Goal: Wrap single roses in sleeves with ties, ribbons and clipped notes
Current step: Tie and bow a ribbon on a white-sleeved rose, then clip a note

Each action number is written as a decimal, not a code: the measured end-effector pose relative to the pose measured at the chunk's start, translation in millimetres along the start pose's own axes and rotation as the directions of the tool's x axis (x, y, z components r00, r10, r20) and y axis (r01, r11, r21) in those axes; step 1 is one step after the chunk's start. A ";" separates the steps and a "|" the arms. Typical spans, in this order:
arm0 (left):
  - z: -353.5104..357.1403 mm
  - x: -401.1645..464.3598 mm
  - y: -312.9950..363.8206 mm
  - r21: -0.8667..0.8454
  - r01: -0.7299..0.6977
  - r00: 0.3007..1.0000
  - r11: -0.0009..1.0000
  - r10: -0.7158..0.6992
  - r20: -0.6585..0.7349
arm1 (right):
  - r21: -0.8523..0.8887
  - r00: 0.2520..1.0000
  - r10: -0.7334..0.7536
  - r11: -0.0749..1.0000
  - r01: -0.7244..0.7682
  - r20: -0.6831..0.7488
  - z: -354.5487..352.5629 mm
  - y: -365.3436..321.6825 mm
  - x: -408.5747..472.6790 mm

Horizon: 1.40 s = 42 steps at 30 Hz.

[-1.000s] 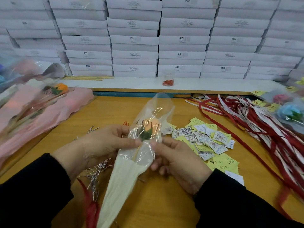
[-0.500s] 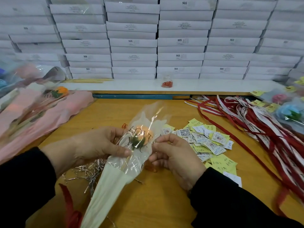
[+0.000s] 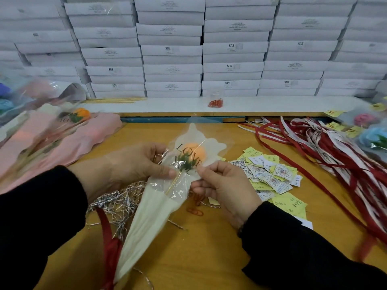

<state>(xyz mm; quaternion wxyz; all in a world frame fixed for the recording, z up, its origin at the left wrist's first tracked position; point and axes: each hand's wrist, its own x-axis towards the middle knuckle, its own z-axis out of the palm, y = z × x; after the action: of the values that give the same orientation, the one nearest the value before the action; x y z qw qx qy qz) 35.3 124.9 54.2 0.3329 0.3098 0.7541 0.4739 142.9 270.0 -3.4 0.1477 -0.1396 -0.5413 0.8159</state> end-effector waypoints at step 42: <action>27.0 20.9 -18.7 -0.386 -0.008 0.963 0.922 -0.097 -0.253 | -0.345 0.992 0.111 0.930 -0.123 -0.054 -12.8 -8.3 4.5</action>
<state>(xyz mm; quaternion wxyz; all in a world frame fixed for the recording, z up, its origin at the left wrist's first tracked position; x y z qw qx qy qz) 41.7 148.3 23.7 0.2930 0.1545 0.6917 0.6417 144.5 285.7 -0.8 0.0809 -0.2093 -0.6652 0.7121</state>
